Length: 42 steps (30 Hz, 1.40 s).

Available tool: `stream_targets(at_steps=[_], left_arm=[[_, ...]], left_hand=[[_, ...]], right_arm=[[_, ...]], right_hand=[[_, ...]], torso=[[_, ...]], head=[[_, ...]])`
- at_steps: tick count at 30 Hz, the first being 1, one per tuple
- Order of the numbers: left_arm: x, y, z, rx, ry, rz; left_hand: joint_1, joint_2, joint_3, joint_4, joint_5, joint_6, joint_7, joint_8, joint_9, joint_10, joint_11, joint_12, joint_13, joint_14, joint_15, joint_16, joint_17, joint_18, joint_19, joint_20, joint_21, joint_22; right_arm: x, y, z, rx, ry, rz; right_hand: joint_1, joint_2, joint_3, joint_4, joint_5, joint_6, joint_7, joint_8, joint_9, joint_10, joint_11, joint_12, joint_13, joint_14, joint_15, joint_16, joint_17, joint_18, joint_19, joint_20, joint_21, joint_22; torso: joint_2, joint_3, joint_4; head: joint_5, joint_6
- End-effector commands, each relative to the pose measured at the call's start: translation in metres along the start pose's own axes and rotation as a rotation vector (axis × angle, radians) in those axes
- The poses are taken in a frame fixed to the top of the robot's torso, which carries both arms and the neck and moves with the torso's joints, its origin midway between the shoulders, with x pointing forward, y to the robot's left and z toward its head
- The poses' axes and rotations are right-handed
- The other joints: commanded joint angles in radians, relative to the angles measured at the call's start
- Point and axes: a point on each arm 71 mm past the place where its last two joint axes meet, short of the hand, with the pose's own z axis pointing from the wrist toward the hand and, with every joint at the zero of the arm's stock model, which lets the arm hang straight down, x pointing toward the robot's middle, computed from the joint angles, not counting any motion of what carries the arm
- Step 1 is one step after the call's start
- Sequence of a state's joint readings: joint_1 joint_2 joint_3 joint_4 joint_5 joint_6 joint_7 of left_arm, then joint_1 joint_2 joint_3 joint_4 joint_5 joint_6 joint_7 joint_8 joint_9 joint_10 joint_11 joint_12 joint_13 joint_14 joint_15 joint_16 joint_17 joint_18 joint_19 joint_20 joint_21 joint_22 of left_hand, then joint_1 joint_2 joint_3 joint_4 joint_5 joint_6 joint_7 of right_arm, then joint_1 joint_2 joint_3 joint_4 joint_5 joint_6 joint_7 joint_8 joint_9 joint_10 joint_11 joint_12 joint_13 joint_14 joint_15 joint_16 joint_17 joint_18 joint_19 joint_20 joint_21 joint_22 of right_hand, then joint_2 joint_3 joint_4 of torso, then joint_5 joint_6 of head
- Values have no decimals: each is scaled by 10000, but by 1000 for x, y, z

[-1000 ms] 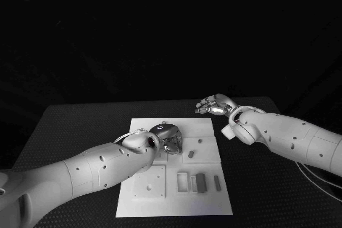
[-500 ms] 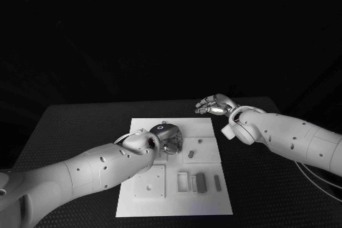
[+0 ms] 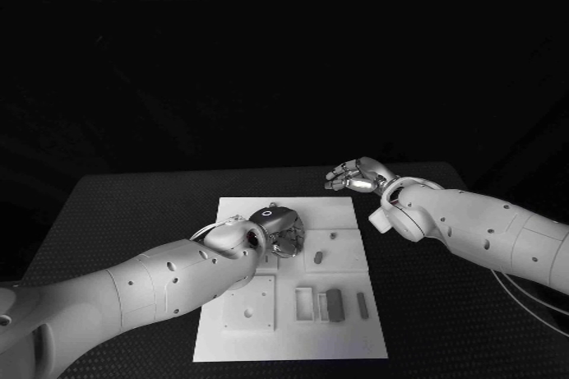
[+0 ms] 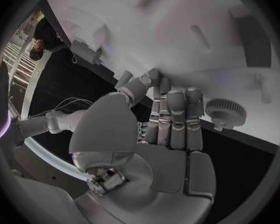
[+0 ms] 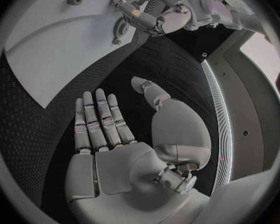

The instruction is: Assemble the parts on the task board

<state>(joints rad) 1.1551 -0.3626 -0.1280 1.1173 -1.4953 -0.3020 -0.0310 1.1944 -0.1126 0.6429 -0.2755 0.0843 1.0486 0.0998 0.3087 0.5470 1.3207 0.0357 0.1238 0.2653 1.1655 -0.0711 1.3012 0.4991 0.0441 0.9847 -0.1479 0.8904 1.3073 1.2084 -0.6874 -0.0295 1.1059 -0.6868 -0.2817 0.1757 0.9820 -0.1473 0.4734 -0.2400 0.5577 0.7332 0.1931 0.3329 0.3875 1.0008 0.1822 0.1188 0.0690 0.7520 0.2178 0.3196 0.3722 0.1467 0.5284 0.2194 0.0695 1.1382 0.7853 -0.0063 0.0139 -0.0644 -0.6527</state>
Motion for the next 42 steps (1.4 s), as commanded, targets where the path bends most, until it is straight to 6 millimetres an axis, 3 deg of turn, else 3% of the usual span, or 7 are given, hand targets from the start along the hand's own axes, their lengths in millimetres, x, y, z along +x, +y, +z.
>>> stream_targets(at_steps=[1,16,42], left_arm=[[14,2,-3,-116,655,89],[12,7,-6,-158,451,86],[-6,16,-14,-96,-510,-164]], left_hand=[[-11,110,87,9,67,58,-6,36,-10,57,-6,57,10,-6,-54,36,-11,459,61,-211,58,182],[-147,276,173,6,174,207,-64,99,18,190,-53,108,60,33,-98,74,-7,440,77,-253,84,182],[-197,257,256,-39,258,324,-121,154,63,313,-110,148,105,143,-156,134,8,447,187,-319,143,178]], right_arm=[[1,1,0,-80,41,-7],[0,1,0,-79,26,-11],[0,1,0,-88,17,-14]], right_hand=[[-61,25,18,16,37,-77,66,45,-13,2,43,-48,3,-56,17,58,-12,-72,-65,-12,-36,9],[-63,23,18,15,37,-78,66,48,-16,2,43,-50,2,-59,17,61,-16,-72,-66,-12,-36,11],[-65,24,19,12,35,-80,64,53,-21,1,42,-55,2,-62,16,68,-23,-73,-69,-11,-38,14]], torso=[[-2,-4,10],[0,-13,11],[0,1,-1]], head=[[8,12],[47,34],[106,101]])
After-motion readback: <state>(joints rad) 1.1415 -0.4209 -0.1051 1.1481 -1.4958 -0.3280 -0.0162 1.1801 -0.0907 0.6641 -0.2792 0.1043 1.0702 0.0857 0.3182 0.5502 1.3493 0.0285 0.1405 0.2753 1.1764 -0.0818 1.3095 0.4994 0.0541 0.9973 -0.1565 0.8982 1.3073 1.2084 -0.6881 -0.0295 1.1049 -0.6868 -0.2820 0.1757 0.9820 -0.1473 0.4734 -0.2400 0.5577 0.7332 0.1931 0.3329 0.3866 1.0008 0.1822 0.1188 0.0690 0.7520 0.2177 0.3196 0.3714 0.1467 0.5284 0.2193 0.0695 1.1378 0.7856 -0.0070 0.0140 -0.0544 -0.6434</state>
